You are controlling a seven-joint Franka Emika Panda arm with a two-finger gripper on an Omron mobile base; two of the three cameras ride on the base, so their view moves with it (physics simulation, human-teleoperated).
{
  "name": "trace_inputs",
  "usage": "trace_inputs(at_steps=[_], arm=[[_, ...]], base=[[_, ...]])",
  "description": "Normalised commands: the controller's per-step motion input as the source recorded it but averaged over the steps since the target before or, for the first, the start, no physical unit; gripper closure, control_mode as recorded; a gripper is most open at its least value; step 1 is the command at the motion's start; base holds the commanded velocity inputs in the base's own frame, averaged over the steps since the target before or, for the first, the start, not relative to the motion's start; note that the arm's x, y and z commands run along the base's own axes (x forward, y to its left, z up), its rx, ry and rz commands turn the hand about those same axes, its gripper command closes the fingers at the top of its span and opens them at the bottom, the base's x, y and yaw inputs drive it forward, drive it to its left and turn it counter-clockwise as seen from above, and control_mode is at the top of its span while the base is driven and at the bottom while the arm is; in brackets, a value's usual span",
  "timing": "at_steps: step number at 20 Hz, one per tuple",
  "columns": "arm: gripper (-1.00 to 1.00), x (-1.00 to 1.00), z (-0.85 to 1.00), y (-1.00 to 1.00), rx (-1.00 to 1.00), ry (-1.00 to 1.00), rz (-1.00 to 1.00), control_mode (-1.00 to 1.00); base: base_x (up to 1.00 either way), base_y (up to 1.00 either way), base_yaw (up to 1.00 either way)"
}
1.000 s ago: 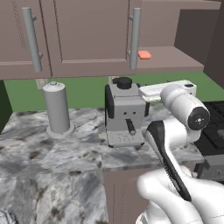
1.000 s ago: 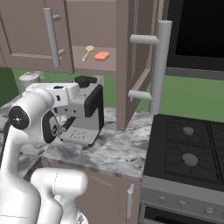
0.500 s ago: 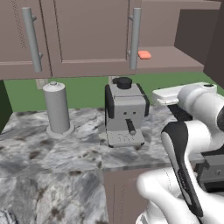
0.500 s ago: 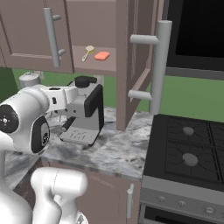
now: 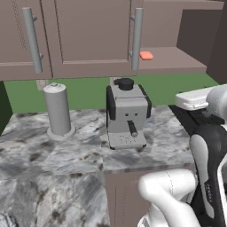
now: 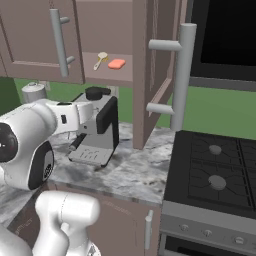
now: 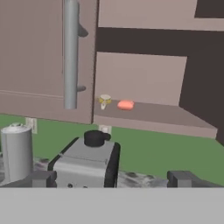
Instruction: Pick up the dish brush and bar soap from the sink, and place them back in the cabinet, and close the cabinet doors.
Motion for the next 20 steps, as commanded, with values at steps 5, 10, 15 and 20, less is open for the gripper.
trace_inputs(at_steps=[5, 10, 15, 20], arm=[[-1.00, -0.46, 0.00, -0.27, 0.00, -0.08, 0.00, -1.00], [-1.00, -0.42, 0.00, -0.22, 0.01, -0.09, 0.00, -1.00], [-1.00, -0.31, 0.00, -0.24, 0.00, -0.13, 0.00, -1.00], [-1.00, -0.22, -0.09, -0.19, 0.00, -0.16, 0.00, -1.00]], base=[[0.00, 0.00, 0.00], [0.00, 0.00, 0.00], [0.00, 0.00, 0.00], [0.00, 0.00, 0.00]])
